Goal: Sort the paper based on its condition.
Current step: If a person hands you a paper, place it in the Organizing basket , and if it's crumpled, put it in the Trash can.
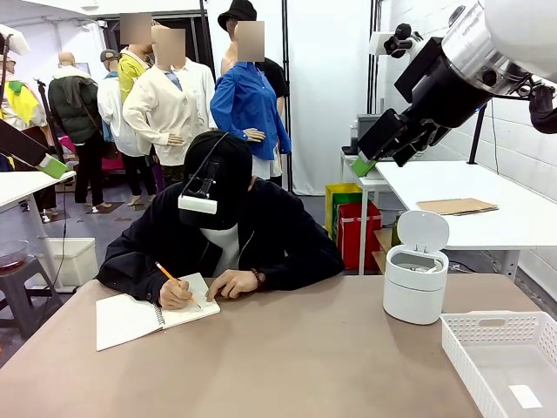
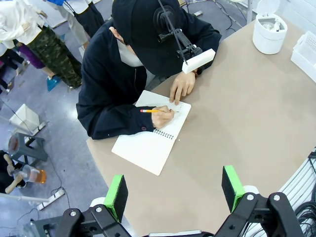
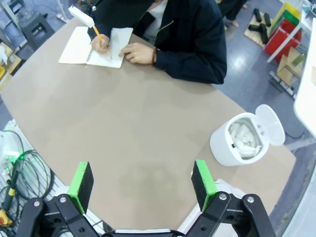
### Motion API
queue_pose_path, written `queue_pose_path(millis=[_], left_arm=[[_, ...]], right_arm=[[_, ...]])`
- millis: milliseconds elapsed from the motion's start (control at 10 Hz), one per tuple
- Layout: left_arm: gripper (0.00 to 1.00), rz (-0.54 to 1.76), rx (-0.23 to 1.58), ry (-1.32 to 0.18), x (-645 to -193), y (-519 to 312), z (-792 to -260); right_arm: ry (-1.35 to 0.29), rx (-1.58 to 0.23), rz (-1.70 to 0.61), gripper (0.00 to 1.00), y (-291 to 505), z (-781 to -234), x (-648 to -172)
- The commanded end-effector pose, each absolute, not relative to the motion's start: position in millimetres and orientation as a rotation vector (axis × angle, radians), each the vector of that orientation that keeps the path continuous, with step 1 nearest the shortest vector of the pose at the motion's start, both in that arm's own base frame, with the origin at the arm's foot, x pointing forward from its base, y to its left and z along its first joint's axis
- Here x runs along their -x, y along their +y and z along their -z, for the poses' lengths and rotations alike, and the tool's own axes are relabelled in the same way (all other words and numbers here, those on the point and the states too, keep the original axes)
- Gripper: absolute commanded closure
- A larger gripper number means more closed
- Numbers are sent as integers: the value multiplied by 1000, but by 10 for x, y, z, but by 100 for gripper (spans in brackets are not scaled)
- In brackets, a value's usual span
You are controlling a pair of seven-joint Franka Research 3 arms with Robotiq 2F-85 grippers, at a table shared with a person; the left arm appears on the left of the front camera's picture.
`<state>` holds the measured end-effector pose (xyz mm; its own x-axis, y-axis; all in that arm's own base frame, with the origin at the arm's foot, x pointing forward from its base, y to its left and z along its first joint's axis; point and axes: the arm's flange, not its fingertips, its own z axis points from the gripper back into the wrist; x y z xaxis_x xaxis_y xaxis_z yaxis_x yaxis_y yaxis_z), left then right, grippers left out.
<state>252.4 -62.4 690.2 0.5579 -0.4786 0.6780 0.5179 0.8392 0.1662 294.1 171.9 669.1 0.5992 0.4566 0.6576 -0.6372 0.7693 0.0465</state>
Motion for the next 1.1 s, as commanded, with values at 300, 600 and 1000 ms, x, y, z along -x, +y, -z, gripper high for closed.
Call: queue_pose_path(millis=[300, 600, 1000], left_arm=[[0, 586, 58, -783, -2523, -622, -6903], [0, 586, 58, -783, -2523, -622, -6903], [0, 586, 58, -783, -2523, -622, -6903]], right_arm=[[-677, -292, -645, 0, 1720, -6697, -2941], [-677, -292, -645, 0, 1720, -6697, -2941], [-677, -292, -645, 0, 1720, -6697, -2941]])
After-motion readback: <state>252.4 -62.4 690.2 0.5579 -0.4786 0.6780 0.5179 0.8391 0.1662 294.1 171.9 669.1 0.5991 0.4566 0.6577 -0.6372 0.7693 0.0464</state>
